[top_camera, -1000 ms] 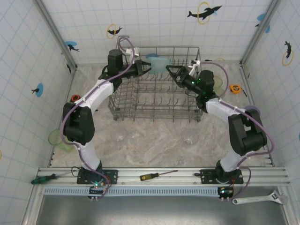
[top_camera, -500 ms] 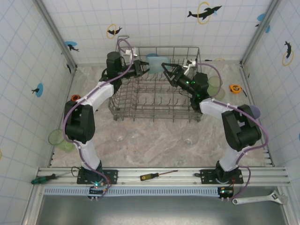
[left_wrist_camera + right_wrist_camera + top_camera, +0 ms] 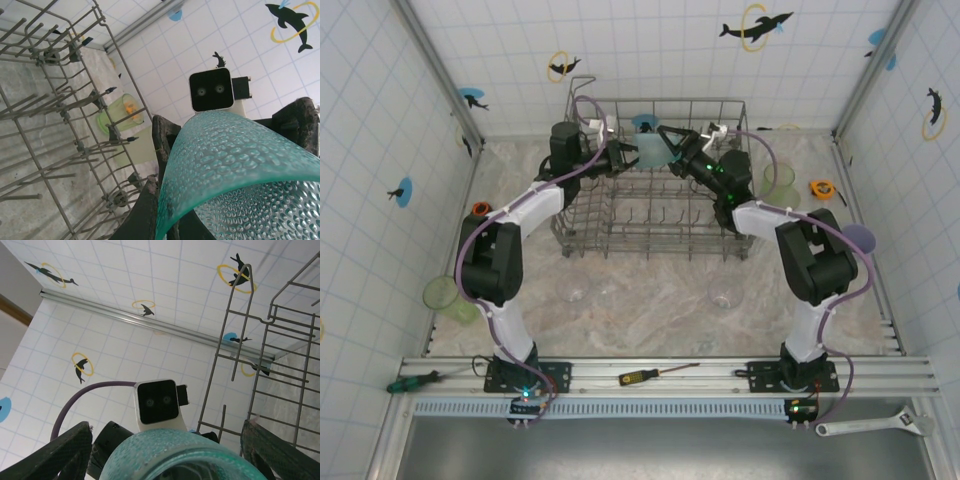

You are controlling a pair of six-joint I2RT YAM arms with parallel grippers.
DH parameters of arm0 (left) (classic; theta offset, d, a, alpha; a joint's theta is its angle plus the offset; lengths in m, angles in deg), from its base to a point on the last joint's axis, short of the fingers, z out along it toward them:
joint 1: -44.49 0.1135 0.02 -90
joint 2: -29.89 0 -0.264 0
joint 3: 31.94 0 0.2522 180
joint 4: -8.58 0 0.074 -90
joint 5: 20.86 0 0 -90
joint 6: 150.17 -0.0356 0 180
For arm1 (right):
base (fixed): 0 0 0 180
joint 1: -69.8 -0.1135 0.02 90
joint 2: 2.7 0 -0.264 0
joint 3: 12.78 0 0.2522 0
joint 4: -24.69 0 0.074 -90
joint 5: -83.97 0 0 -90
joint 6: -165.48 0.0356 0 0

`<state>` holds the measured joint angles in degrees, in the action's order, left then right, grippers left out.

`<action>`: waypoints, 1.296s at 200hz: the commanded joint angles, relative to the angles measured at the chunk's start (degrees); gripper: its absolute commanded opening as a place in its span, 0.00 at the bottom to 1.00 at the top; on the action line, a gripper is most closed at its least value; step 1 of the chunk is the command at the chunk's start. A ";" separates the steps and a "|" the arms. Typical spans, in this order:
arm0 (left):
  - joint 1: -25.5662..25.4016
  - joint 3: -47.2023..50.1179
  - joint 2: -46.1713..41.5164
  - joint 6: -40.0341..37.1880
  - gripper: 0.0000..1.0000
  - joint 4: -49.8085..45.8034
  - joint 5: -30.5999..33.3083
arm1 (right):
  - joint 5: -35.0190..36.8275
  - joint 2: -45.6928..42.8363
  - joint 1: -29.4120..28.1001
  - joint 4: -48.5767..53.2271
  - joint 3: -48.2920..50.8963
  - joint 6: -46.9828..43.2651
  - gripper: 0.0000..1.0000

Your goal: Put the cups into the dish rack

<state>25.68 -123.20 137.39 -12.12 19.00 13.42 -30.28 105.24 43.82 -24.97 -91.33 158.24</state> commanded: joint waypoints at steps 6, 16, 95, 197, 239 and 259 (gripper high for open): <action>-0.26 -0.44 -1.74 -1.64 0.00 0.61 0.96 | 0.59 -0.55 -1.31 -3.78 -0.34 1.66 0.79; -0.26 -0.64 -1.71 -1.73 0.00 0.56 1.14 | 0.85 -1.08 -1.49 -4.02 0.58 1.81 0.79; -0.21 -1.89 -1.09 -3.55 0.03 -3.32 3.67 | 3.77 -3.37 -1.72 -5.16 4.42 2.53 0.50; 4.77 -2.19 -7.05 -10.51 0.72 -18.21 15.33 | 4.04 -4.75 0.39 8.25 -0.86 -6.11 0.36; 7.07 -1.16 -10.04 -12.02 0.97 -20.99 18.43 | 6.33 -5.15 0.35 24.62 -8.50 -18.97 0.36; 7.17 -2.21 -11.27 -14.88 0.97 -24.48 20.40 | 10.10 -4.96 -0.90 34.92 -12.99 -28.24 0.36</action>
<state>32.78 -124.16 128.76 -22.83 -0.23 30.36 -24.86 103.32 44.19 -3.27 -98.57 143.03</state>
